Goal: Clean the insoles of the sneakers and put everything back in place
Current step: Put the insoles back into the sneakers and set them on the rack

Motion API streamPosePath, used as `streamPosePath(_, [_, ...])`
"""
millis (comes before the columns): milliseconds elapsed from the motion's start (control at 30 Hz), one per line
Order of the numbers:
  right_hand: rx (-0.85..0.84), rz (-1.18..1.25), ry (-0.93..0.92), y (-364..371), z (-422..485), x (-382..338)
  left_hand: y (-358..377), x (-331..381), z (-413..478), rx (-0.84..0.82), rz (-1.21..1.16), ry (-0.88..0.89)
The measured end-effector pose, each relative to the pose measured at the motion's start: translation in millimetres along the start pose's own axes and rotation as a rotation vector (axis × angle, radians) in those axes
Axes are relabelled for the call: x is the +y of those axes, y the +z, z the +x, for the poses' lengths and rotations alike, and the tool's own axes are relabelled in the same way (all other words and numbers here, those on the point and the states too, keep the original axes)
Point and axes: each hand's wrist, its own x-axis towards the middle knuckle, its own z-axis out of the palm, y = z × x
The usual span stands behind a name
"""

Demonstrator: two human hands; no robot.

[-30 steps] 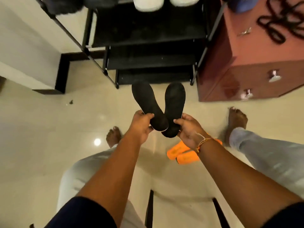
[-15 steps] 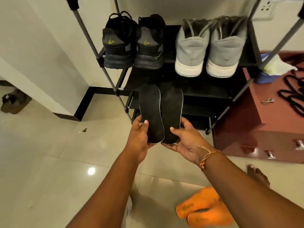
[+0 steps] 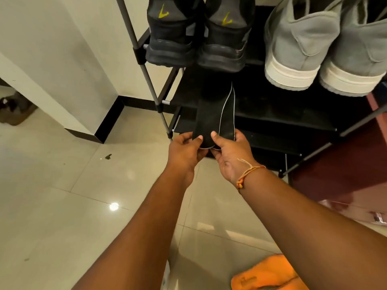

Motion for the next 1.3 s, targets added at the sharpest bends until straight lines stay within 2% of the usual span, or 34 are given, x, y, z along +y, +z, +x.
streamPosePath(233, [0.151,0.076,0.034,16.5,28.4,-11.5,-2.0,11.7,32.7,0.115,-0.098,0.066])
streamPosePath(500, [0.076,0.211,0.125,21.2,50.4,-20.3,7.1,16.5,61.6,0.112,-0.065,0.112])
streamPosePath(600, [0.028,0.067,0.074,24.2,60.6,-20.8,14.1,17.3,69.2,0.113,-0.064,0.131])
streamPosePath(733, [0.018,-0.208,-0.026,21.2,73.8,-17.7,18.6,11.5,82.4,0.212,-0.06,0.216])
streamPosePath(900, [0.092,-0.451,-0.1,18.2,85.9,-17.9,17.7,6.0,92.5,0.315,-0.027,0.249])
streamPosePath(1067, [0.111,-0.43,-0.17,21.5,95.4,-15.1,15.9,4.1,100.6,0.31,0.015,0.267])
streamPosePath(1300, [0.027,-0.292,-0.141,20.8,95.6,-9.4,14.4,2.0,104.0,0.326,-0.031,0.285])
